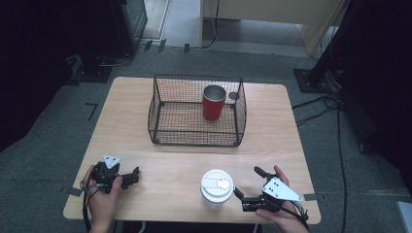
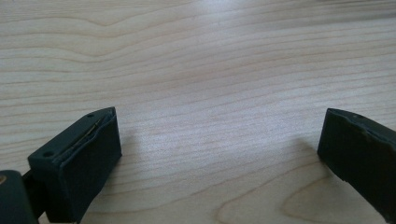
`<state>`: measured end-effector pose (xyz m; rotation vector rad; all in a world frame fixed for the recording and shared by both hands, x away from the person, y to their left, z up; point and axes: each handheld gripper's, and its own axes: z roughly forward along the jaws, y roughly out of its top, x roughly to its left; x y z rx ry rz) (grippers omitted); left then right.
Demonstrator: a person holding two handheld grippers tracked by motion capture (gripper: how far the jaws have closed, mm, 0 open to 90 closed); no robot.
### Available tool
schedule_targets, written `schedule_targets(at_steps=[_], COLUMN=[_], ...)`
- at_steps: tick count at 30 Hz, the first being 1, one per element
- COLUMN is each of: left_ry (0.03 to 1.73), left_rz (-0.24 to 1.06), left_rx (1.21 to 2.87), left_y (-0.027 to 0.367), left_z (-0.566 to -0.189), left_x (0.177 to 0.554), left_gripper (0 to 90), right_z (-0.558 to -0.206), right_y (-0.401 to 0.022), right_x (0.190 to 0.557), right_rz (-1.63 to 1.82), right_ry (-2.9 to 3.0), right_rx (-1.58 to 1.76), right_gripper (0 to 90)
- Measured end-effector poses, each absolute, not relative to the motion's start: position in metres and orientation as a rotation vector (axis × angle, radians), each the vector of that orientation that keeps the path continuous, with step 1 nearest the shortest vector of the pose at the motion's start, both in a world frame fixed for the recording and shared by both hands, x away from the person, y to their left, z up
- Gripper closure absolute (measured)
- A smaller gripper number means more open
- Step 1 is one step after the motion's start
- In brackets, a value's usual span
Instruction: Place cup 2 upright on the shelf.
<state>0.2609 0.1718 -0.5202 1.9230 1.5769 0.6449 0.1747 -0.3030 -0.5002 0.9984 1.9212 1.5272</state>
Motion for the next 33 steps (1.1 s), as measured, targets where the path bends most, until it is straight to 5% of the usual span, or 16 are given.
schedule_targets(at_steps=[33], left_ry=[1.578], left_rz=[0.645], left_rx=[1.922], left_y=[0.172], left_z=[-0.52], left_x=[0.261], left_gripper=[0.2], right_z=[-0.49], right_y=[-0.284], right_x=[0.159], right_rz=[1.711], right_ry=[2.079], right_rx=[0.792], right_gripper=[0.0])
